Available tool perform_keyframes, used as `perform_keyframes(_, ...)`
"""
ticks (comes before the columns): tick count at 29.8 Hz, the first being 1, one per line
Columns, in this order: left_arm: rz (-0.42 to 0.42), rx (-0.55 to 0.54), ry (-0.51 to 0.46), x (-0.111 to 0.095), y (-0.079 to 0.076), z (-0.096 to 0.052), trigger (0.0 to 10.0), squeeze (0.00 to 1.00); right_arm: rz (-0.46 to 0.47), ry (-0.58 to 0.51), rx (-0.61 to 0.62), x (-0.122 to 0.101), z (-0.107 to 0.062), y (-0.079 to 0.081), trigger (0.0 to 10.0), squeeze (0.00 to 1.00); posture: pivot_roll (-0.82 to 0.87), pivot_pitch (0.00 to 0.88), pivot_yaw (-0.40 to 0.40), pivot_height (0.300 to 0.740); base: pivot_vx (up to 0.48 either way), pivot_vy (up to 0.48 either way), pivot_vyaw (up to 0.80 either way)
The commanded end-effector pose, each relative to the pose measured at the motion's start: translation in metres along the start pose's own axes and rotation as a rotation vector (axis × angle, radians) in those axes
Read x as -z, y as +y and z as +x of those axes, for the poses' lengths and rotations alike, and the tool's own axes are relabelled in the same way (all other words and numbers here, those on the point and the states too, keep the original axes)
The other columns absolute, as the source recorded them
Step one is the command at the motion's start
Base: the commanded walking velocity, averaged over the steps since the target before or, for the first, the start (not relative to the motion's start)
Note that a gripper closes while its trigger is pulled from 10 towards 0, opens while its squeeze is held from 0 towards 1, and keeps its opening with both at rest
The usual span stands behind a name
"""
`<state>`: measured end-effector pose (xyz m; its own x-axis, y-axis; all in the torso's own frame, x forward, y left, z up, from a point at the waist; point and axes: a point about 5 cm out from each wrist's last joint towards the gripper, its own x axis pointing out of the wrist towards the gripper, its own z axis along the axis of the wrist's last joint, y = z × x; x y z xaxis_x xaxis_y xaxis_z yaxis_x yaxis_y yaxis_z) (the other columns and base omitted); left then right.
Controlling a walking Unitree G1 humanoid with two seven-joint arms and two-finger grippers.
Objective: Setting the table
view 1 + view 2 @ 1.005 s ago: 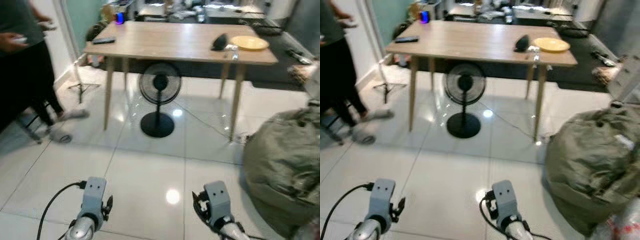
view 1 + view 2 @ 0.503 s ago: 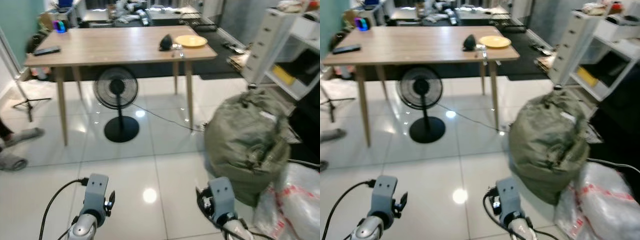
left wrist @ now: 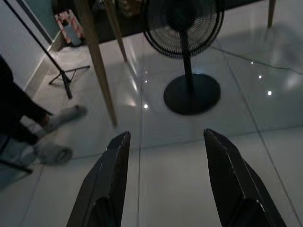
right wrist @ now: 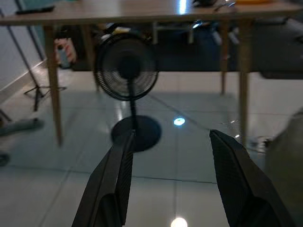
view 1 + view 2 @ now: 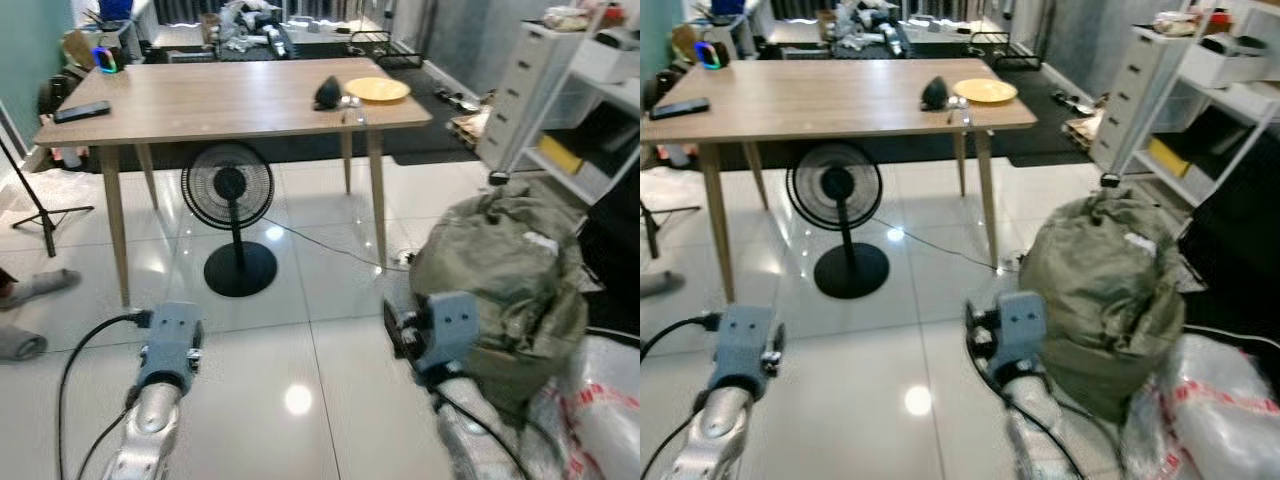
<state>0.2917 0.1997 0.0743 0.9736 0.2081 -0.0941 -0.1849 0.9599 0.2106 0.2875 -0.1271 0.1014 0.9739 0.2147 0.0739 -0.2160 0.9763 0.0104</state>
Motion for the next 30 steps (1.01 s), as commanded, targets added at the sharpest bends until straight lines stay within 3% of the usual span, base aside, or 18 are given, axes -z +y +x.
perform_keyframes(1,-0.02,0.03,-0.027,-0.01,-0.01,0.001,10.0,0.12,0.009,-0.002,0.033,-0.003,-0.001,-0.009,10.0,0.0,-0.04,0.0,0.089,0.74,0.48,0.0,0.0)
perform_keyframes(11,-0.047,0.059,-0.071,-0.028,-0.018,0.004,10.0,0.12,0.029,-0.015,0.056,-0.013,0.003,-0.012,10.0,0.0,-0.03,0.0,0.094,0.74,0.48,0.0,0.0)
perform_keyframes(16,-0.045,0.112,-0.098,-0.036,-0.028,0.0,10.0,0.11,0.069,-0.023,0.083,-0.017,0.006,-0.016,10.0,0.0,-0.03,0.0,0.096,0.74,0.48,0.0,-0.78)
perform_keyframes(24,-0.045,0.12,-0.093,-0.037,-0.029,-0.001,10.0,0.12,0.062,-0.018,0.089,-0.018,0.006,-0.018,10.0,0.0,-0.03,0.0,0.098,0.74,0.48,0.0,-0.8)
perform_keyframes(30,-0.042,0.127,-0.087,-0.037,-0.028,-0.002,10.0,0.12,0.044,-0.035,0.078,-0.024,0.009,-0.017,10.0,0.0,-0.03,0.0,0.101,0.74,0.48,0.0,0.0)
